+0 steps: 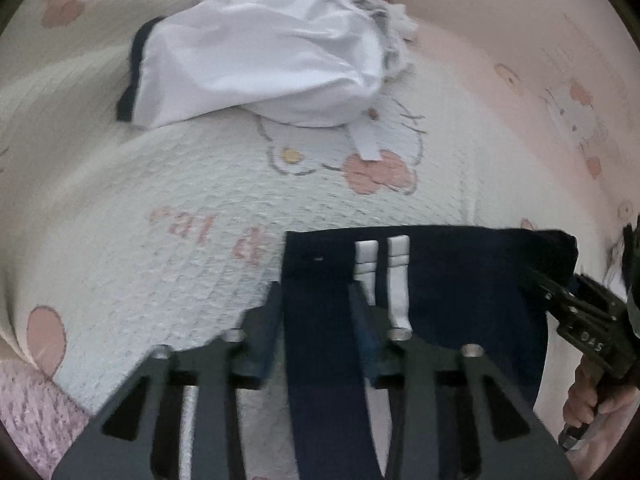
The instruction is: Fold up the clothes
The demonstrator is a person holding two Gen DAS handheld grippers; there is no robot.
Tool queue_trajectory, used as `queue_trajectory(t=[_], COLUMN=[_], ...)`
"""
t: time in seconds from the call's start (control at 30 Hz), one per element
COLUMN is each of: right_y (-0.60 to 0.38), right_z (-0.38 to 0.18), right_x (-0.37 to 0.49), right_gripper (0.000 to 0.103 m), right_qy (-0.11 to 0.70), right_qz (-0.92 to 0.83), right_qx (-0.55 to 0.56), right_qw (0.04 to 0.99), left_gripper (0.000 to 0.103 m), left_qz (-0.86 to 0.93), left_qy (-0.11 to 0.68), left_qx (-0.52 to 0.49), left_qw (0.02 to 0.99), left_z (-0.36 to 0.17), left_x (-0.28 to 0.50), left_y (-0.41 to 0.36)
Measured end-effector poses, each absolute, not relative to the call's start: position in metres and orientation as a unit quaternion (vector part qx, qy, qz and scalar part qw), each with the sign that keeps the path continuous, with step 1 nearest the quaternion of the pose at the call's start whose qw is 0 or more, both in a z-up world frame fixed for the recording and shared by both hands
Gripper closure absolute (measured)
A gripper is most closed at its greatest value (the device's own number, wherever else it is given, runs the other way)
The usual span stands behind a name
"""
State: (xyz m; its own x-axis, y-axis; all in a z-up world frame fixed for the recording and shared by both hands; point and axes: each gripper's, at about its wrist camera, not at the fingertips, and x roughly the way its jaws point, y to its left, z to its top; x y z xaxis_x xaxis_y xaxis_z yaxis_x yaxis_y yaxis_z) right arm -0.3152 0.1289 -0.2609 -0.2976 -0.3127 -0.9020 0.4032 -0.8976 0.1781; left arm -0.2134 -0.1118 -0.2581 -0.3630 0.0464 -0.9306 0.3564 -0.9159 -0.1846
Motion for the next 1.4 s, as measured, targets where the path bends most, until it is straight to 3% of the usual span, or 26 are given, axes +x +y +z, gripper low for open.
queue_trajectory(t=[0.1,0.23,0.4,0.5,0.63,0.67,0.7,0.73,0.9,1.03,1.17,1.3,1.4], right_y=[0.142,0.182,0.229,0.256,0.265,0.266,0.265,0.265,0.254,0.239,0.202,0.174,0.180], right_z=[-0.259,-0.232,-0.191,-0.207,-0.256,-0.255,-0.252,-0.248,-0.211,-0.190,-0.208,-0.241,-0.241], right_x=[-0.317,-0.309,-0.307,-0.325,-0.351,-0.349,-0.348,-0.347,-0.301,-0.232,-0.177,-0.162,-0.158], right_gripper=[0.086,0.087,0.087,0.086,0.076,0.066,0.060,0.060,0.059,0.053,0.053,0.052,0.043], right_qy=[-0.009,-0.074,-0.068,-0.076,-0.071,-0.082,-0.092,-0.093,-0.028,-0.065,-0.124,-0.041,-0.033], right_qz=[-0.798,-0.802,-0.838,-0.834,-0.806,-0.815,-0.814,-0.813,-0.845,-0.832,-0.803,-0.799,-0.794], right_qx=[0.560,0.562,0.521,0.536,0.583,0.570,0.570,0.571,0.533,0.550,0.579,0.596,0.605], right_qw=[0.221,0.189,0.145,0.109,0.073,0.070,0.069,0.061,-0.012,-0.006,0.066,0.061,0.052], left_gripper=[0.094,0.095,0.094,0.091,0.087,0.084,0.071,0.068,0.068,0.068,0.068,0.068,0.068], left_qz=[-0.822,-0.848,-0.847,-0.834,-0.825,-0.825,-0.825,-0.826,-0.834,-0.821,-0.821,-0.821,-0.824], left_qy=[0.160,0.127,0.109,0.057,0.029,0.030,0.030,0.031,0.054,0.104,0.072,0.036,0.007], left_qx=[0.543,0.515,0.517,0.545,0.562,0.562,0.563,0.560,0.542,0.547,0.556,0.563,0.564], left_qw=[0.063,0.007,-0.054,-0.056,-0.052,-0.051,-0.049,-0.049,-0.084,-0.124,-0.108,-0.090,-0.044], left_z=[-0.247,-0.226,-0.213,-0.233,-0.248,-0.246,-0.243,-0.238,-0.208,-0.198,-0.211,-0.225,-0.229], left_x=[-0.218,-0.234,-0.267,-0.290,-0.313,-0.311,-0.310,-0.306,-0.272,-0.218,-0.195,-0.175,-0.167], left_y=[-0.093,-0.064,-0.030,-0.013,-0.011,-0.014,-0.017,-0.020,-0.025,-0.017,-0.012,-0.009,-0.015])
